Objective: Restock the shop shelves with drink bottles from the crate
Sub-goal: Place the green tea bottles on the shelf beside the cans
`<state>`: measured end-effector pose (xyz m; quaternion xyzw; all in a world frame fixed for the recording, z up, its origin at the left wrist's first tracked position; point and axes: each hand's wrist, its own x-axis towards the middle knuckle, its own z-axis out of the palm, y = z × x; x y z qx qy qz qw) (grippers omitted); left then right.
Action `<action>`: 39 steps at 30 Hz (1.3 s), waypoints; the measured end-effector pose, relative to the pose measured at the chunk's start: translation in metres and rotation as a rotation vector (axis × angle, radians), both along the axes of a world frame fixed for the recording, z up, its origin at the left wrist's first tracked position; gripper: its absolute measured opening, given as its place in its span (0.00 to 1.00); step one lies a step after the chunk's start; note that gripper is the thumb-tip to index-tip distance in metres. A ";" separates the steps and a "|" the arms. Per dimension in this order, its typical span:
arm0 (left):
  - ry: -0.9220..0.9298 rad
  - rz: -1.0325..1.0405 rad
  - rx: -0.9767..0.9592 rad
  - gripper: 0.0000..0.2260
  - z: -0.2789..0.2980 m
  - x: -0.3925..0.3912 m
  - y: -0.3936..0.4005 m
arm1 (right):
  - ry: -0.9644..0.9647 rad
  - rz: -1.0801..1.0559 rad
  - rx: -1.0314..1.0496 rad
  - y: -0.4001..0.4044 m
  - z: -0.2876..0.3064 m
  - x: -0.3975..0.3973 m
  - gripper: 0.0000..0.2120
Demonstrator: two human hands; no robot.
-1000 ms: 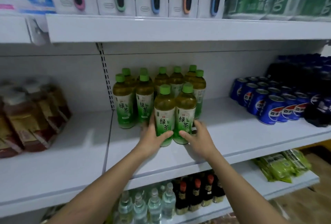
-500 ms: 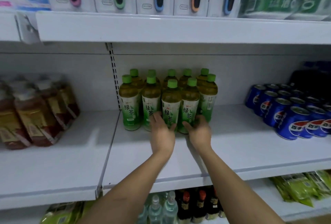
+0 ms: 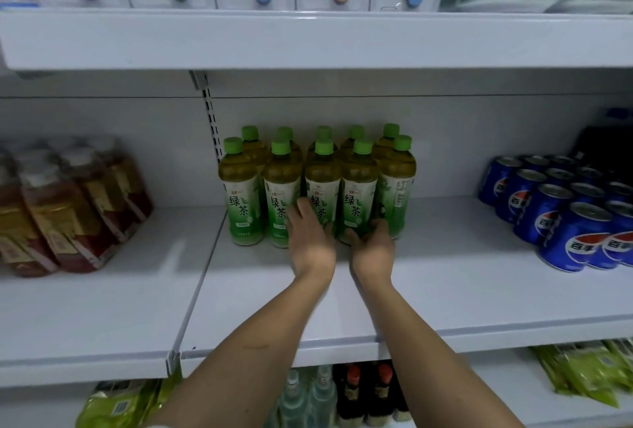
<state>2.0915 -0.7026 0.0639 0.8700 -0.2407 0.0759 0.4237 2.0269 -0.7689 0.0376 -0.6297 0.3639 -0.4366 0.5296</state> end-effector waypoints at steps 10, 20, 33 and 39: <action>0.018 -0.019 0.082 0.22 -0.005 -0.001 -0.003 | 0.254 -0.038 -0.157 -0.008 -0.006 0.000 0.16; -0.004 -0.263 0.270 0.23 -0.001 -0.011 0.054 | 0.242 0.040 -0.099 0.005 0.002 -0.012 0.12; 0.019 -0.209 0.610 0.30 -0.004 0.001 0.248 | 0.654 0.345 -0.520 0.167 0.006 -0.021 0.26; 0.068 -0.135 0.607 0.30 -0.022 -0.008 0.384 | 0.795 0.432 -0.751 0.299 -0.011 -0.022 0.27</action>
